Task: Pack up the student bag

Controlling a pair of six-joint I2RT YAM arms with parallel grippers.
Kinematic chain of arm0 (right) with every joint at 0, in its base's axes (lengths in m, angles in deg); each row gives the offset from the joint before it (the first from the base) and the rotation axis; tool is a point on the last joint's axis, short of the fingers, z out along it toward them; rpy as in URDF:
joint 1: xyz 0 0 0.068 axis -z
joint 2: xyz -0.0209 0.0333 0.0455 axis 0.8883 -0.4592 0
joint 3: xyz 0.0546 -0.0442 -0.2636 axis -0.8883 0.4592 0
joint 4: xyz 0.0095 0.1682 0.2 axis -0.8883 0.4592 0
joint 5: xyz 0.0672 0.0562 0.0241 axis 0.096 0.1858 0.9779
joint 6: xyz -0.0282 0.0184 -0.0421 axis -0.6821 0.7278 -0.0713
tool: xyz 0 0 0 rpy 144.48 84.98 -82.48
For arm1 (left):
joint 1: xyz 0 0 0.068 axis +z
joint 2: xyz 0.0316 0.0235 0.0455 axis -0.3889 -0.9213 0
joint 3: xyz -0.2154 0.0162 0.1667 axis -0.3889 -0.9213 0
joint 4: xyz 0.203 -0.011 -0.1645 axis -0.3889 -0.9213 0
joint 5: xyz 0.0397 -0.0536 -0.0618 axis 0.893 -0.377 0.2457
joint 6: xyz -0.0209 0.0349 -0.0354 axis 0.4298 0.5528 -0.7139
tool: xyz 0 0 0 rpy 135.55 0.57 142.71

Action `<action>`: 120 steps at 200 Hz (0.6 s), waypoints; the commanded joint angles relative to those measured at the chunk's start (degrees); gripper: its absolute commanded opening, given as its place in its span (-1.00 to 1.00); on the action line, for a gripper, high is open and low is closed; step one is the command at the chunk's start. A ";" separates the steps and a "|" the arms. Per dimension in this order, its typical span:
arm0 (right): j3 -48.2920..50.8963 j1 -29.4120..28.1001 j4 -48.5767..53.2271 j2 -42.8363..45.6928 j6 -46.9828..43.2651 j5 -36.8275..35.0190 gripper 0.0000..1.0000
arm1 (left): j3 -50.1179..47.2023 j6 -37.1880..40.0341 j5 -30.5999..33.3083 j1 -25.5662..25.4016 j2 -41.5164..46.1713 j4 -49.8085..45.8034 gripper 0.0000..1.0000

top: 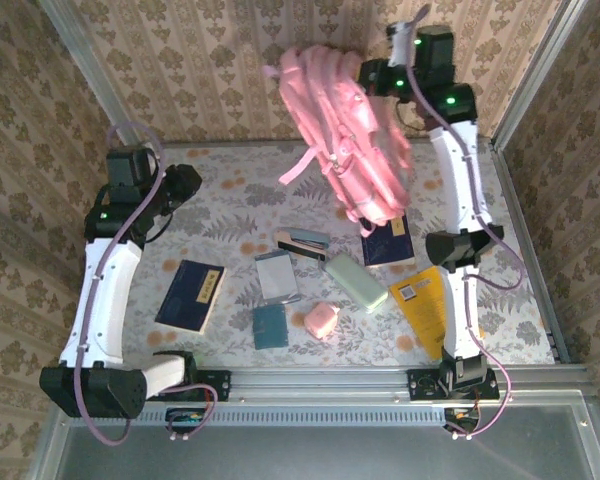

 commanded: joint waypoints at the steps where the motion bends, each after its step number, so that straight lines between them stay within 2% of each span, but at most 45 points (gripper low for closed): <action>1: 0.73 3.55 -8.67 9.44 -2.08 4.00 -1.00 | 0.24 2.09 -1.36 -0.41 1.02 -1.27 -0.42; 29: 8.60 5.65 -5.00 14.33 -9.33 9.94 -1.00 | -0.23 2.22 -1.93 -0.78 1.11 -0.94 -0.42; 50: 18.00 2.23 -0.69 19.11 -17.30 14.30 -1.00 | -0.62 2.31 -2.34 -1.23 1.11 -0.51 -0.42; 66: 29.25 -3.17 2.11 23.89 -26.20 11.70 -1.00 | -1.02 2.57 -2.93 -1.66 1.11 -0.23 -0.41; 76: 39.57 -5.90 -0.70 27.98 -28.34 8.16 -1.00 | -1.39 2.74 -3.37 -2.01 1.11 -0.32 -0.39; 95: 62.58 -7.02 -16.75 36.58 -19.05 2.74 -1.00 | -2.65 3.13 -4.45 -3.13 1.32 -0.39 -0.37; 106: 76.68 -7.05 -30.33 41.47 -8.02 -4.20 -1.00 | -3.72 3.40 -4.78 -3.99 1.83 -0.67 -0.36; 120: 92.19 -7.89 -46.02 45.72 4.48 -8.35 -1.00 | -5.66 3.80 -4.67 -5.20 2.95 -0.58 -0.34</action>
